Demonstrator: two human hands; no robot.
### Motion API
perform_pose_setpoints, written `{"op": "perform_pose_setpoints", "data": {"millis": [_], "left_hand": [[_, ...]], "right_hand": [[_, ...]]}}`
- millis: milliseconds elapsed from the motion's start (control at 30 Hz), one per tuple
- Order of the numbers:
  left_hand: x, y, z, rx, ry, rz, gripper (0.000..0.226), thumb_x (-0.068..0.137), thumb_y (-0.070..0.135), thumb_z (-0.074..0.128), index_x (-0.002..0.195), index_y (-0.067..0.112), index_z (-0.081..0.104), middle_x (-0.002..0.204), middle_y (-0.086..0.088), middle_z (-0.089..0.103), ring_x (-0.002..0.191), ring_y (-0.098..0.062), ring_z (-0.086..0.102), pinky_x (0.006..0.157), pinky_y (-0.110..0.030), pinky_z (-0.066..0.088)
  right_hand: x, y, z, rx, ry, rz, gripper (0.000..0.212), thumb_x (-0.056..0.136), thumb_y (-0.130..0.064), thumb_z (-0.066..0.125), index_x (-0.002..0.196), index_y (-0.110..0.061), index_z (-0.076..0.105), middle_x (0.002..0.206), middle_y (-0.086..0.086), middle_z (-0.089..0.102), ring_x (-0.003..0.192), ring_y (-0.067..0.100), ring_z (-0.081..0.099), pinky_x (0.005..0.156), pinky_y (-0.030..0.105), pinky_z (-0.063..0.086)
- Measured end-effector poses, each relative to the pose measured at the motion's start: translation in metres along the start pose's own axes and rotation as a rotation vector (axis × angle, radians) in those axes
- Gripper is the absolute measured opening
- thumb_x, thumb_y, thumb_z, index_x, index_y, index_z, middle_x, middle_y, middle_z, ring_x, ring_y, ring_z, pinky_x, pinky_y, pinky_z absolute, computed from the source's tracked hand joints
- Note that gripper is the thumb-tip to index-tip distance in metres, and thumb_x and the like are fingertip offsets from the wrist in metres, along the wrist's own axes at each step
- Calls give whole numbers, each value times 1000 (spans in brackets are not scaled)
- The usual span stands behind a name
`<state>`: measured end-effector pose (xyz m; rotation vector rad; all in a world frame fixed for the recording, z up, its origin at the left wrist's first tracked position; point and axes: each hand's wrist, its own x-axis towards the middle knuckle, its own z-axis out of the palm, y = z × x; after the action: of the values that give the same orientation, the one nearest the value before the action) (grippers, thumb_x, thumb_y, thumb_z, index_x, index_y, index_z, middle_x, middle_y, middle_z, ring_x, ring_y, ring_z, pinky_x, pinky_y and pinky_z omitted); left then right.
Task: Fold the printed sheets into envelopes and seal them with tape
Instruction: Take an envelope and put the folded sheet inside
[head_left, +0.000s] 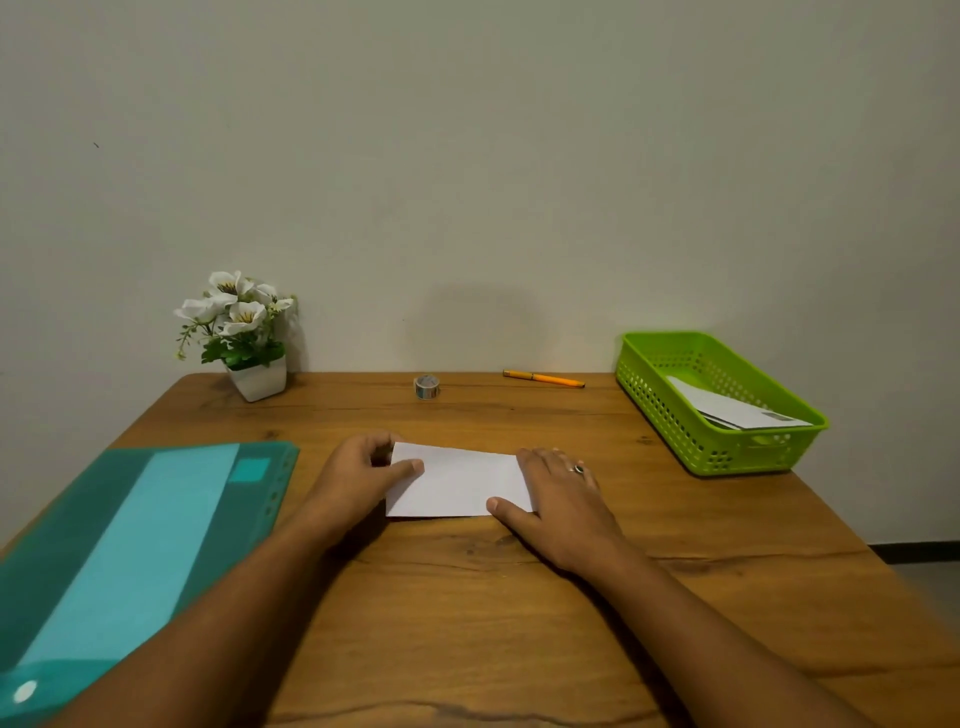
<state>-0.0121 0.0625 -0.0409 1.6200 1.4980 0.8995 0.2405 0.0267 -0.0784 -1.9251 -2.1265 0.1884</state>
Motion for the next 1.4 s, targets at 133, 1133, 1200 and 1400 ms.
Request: {"op": "perform_pose_setpoints", "data": {"millis": [133, 1133, 1200, 1400], "left_hand": [[-10, 11, 1, -162, 39, 40, 15, 95, 31, 69, 108, 24, 70, 106, 1, 70, 98, -18, 68, 80, -38, 62], [-16, 71, -36, -355, 172, 474, 23, 90, 32, 70, 93, 10, 78, 91, -4, 75, 87, -14, 66, 74, -30, 52], [-14, 72, -43, -396, 211, 466, 25, 88, 32, 72, 92, 8, 78, 92, -6, 76, 87, -11, 65, 74, -25, 52], [-10, 69, -56, -469, 290, 436, 18, 84, 32, 74, 89, 15, 78, 92, -3, 76, 88, -8, 65, 78, -22, 53]], "right_hand": [[4, -18, -19, 35, 103, -48, 62, 96, -55, 56, 150, -27, 43, 159, 3, 37, 150, 24, 27, 126, 48, 12], [23, -94, -85, 389, 299, -392, 31, 108, -26, 48, 79, -19, 57, 69, -6, 57, 68, 18, 53, 64, 23, 26], [24, -85, -83, 356, 290, -388, 31, 107, -28, 47, 81, -16, 60, 72, -2, 60, 70, 21, 54, 64, 21, 25], [19, -51, -78, 301, 225, -334, 38, 108, -26, 47, 71, -28, 51, 66, -7, 52, 67, 17, 51, 64, 15, 26]]}}
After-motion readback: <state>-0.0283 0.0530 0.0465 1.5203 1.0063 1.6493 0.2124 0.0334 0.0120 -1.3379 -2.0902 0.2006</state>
